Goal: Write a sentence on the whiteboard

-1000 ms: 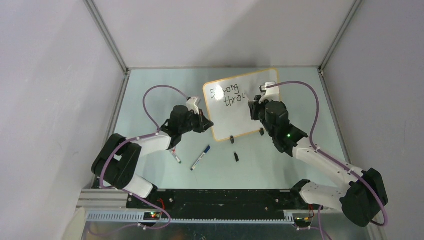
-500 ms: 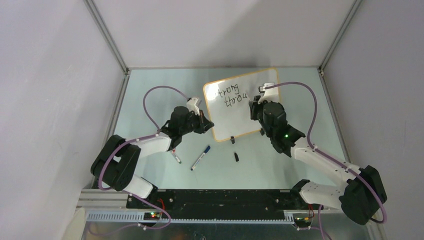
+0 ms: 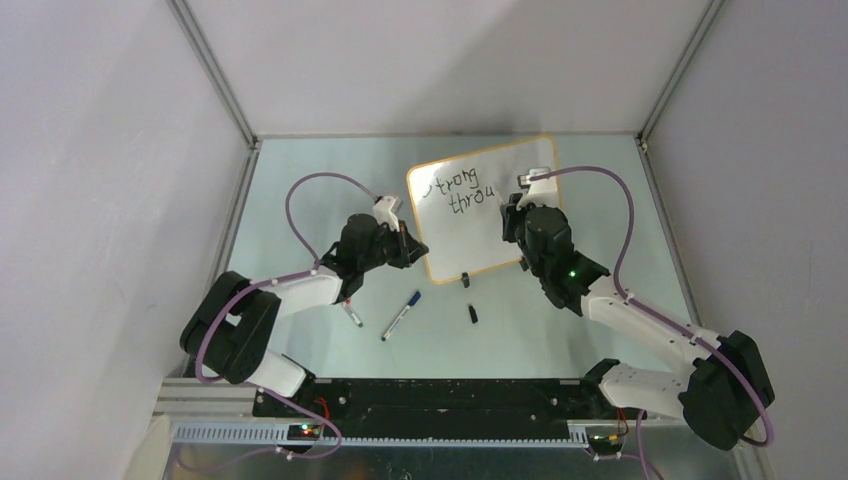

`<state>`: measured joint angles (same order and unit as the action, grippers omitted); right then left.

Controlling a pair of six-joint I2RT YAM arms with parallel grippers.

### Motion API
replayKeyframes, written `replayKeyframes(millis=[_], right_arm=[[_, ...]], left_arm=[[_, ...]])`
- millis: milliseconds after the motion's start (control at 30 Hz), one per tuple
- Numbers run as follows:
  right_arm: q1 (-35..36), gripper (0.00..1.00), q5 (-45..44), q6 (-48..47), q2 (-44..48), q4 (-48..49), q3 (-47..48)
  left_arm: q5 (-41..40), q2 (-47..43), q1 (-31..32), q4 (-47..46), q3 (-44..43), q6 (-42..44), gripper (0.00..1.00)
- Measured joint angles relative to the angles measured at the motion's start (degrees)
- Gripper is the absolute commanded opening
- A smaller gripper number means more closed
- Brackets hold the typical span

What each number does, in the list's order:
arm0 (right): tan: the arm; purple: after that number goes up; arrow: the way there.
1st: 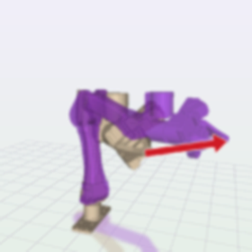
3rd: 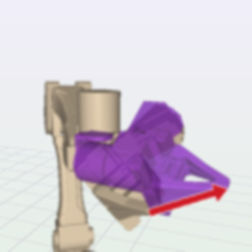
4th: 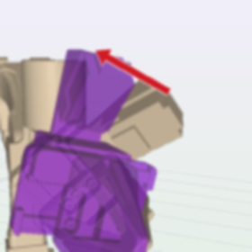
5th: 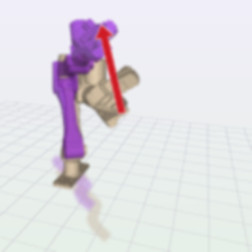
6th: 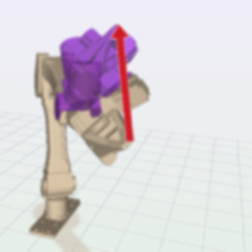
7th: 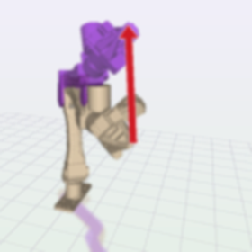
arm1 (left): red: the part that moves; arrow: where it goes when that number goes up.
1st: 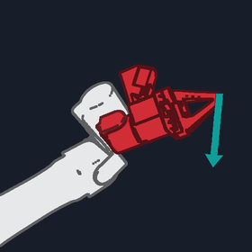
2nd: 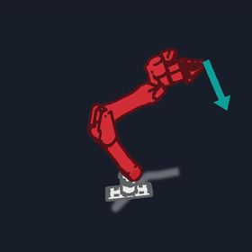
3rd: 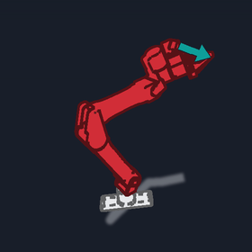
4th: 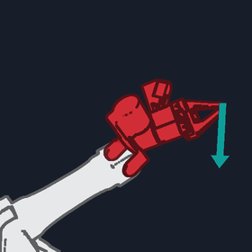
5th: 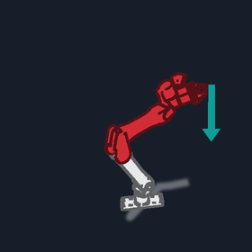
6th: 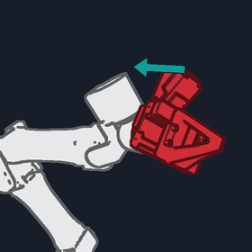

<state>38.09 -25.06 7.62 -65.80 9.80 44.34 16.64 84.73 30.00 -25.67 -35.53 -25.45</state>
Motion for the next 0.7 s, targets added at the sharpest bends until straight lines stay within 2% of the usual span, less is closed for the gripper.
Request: replayKeyframes(millis=[267, 700], right_arm=[[0.4, 0.00, -1.2, 0.1, 4.1, 0.4, -2.2], [1.0, 0.00, -3.1, 0.2, 3.4, 2.1, -2.3]], left_arm=[[-0.2, 0.0, 0.1, 0.0, 0.1, 0.0, 0.00], [-0.7, 0.0, 0.2, 0.0, 0.1, 0.0, 0.00]])
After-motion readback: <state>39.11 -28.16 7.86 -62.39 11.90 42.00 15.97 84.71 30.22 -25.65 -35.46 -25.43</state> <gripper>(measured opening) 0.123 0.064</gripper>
